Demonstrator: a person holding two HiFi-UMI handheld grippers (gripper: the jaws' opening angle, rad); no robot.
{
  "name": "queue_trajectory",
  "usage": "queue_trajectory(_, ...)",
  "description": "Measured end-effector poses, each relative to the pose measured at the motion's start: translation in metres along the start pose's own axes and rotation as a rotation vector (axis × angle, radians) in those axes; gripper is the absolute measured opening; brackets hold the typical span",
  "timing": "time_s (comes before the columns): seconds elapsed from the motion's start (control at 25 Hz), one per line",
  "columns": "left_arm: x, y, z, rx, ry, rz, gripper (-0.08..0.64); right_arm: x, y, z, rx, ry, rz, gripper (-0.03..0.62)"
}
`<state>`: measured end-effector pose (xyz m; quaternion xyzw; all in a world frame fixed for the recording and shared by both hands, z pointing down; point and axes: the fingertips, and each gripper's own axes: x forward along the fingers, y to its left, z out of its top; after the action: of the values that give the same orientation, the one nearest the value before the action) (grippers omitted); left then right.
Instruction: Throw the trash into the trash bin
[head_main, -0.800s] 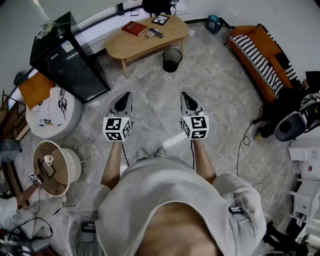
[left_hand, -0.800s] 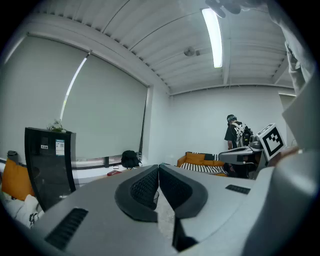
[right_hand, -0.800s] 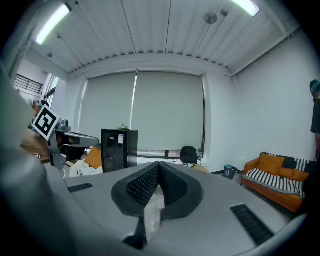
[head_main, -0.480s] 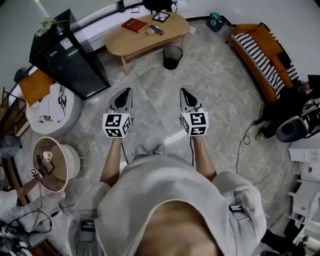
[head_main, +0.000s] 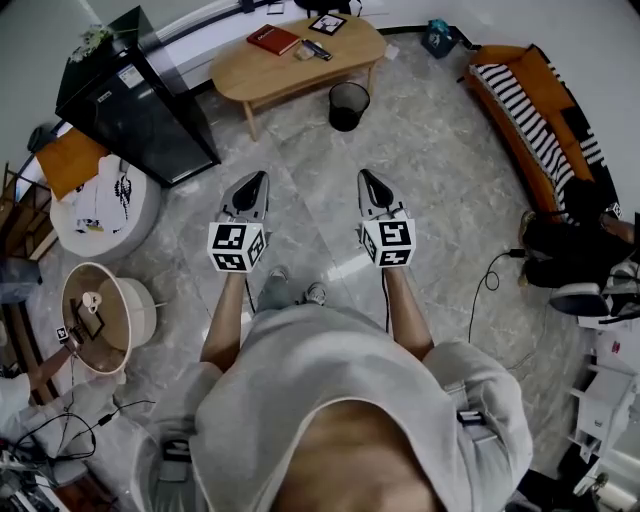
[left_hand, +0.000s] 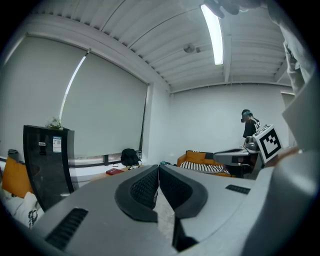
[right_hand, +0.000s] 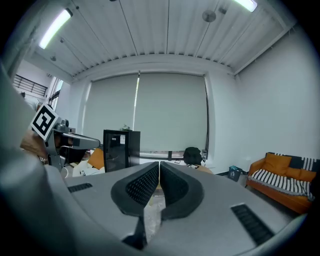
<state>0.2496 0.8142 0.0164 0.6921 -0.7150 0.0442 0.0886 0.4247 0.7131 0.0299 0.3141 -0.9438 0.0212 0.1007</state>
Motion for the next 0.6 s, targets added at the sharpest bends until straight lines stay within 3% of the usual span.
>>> queue_trajectory(0.32,0.037,0.037,-0.005,-0.019,0.012,0.008,0.021,0.052,-0.004,-0.001,0.004,0.019,0.013,0.031)
queue_trajectory(0.6,0.108,0.085,0.006,-0.021,0.003,-0.03,0.021,0.127,-0.019,0.019,0.014,0.021,0.007,0.029)
